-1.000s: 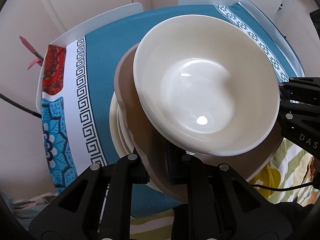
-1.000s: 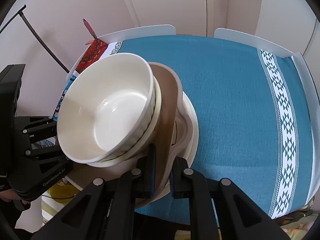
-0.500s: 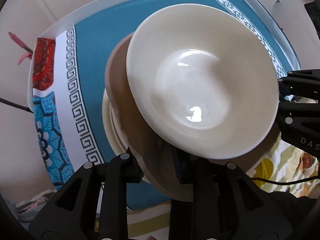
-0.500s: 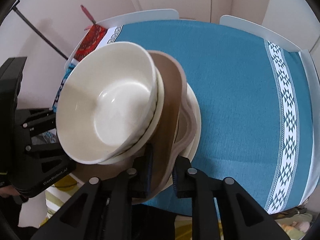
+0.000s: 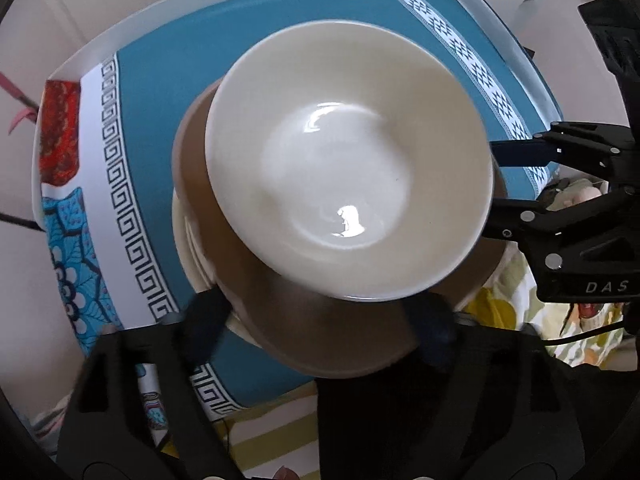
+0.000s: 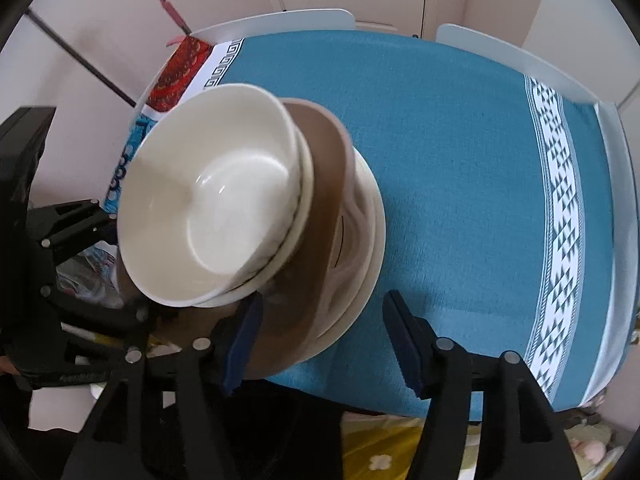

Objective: Organize plates and bowls
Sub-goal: 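Lift both grippers away from the stacked dishes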

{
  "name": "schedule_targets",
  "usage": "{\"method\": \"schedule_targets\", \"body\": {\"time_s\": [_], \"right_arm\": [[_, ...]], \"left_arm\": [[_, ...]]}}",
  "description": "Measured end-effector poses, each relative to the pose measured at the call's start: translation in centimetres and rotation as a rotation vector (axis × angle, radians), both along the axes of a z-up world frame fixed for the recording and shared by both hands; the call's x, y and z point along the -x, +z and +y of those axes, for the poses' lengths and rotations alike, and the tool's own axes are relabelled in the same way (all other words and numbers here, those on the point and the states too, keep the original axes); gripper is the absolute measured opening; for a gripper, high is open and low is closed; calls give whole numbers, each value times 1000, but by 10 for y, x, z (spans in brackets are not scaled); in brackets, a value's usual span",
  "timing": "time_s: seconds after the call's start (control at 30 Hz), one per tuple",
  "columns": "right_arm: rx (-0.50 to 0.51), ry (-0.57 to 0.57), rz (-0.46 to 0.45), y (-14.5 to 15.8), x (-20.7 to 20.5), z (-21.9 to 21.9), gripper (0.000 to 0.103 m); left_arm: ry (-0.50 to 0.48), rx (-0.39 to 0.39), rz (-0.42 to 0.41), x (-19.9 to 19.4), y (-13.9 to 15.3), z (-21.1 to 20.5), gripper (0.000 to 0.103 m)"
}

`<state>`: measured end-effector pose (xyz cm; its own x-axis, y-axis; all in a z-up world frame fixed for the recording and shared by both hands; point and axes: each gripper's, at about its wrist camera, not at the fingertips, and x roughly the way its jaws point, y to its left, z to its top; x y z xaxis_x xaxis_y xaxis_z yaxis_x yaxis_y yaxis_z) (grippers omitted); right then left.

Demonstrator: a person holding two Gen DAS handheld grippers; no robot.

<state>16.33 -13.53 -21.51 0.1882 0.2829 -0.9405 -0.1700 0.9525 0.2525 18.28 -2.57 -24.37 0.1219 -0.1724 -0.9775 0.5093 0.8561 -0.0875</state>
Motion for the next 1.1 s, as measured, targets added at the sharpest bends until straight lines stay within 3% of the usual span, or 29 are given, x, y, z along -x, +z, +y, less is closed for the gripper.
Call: {"method": "schedule_targets", "body": {"time_s": [0.27,0.47,0.5,0.53,0.6,0.73,0.9,1.0,1.07,1.1], "right_arm": [[-26,-13,-1,10,16,-2,57],[-51,-45,-99,47,40,-1,58],[-53,-48,-119,54,45,-2,64],[-59,-54,-147,62,51,-2,76],[-71,-61,-191,76,59,1,85],[-73,-99,-311,108,81,5,85],[-9,-164,-522,159,114,4,85],[26,-225,-665,195,138,2,85],[47,-273,-756,218,153,-4,92],[58,-297,-801,228,162,-7,103]], "left_arm": [[88,47,0,6,22,29,90],[151,56,-64,37,47,46,90],[164,56,-78,44,50,45,90],[180,57,-96,51,54,47,90],[210,66,-149,68,69,55,90],[248,95,-289,95,106,61,90],[283,165,-567,129,178,56,90],[318,192,-775,152,225,52,102],[344,210,-912,169,252,51,103],[353,216,-963,176,261,50,103]]}}
